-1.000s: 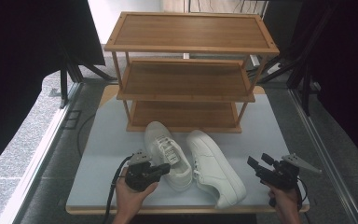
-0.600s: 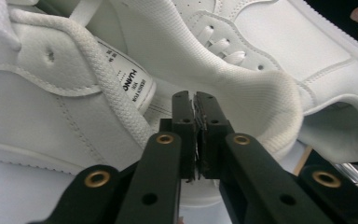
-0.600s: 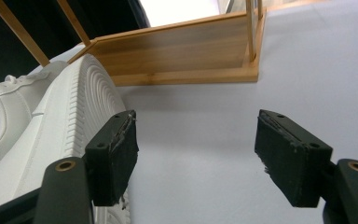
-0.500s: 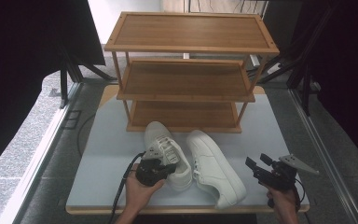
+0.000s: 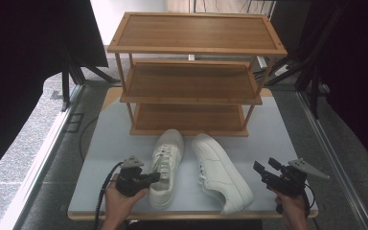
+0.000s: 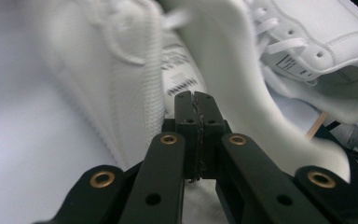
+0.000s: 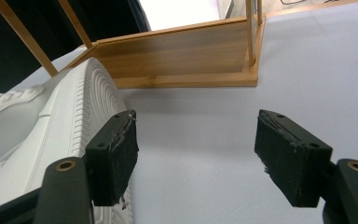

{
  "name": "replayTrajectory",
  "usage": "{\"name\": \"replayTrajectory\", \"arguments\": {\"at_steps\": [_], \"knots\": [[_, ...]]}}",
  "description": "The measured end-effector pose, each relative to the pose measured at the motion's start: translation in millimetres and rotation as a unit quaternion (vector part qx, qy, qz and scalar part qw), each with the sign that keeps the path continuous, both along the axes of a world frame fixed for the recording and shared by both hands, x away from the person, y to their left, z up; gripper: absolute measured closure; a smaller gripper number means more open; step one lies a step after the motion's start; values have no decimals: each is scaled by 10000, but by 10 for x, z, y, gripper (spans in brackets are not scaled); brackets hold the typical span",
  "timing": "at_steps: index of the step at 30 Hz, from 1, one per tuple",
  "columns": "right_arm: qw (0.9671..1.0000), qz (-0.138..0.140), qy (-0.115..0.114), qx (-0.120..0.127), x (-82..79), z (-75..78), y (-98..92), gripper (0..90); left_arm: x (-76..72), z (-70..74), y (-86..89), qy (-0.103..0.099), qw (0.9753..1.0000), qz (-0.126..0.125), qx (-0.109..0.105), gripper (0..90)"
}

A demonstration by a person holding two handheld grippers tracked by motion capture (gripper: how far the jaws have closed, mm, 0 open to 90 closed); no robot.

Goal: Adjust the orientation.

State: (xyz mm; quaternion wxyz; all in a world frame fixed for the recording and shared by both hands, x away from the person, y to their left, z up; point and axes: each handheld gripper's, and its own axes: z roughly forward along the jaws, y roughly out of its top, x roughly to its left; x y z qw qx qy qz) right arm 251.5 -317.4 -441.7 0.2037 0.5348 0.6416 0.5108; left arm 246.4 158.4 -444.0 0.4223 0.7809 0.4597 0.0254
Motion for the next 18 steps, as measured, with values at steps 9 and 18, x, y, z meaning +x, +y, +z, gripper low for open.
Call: {"name": "replayTrajectory", "arguments": {"at_steps": [9, 18], "knots": [[9997, 55, -191, -147, -18, 29, 96, 325, -23, 166, 279, -239, 9966, 73, -791, 666], [9979, 420, -437, -212, -149, 189, 130, 444, -64, 230, 199, -620, 9914, -3, -1153, 529]]}}
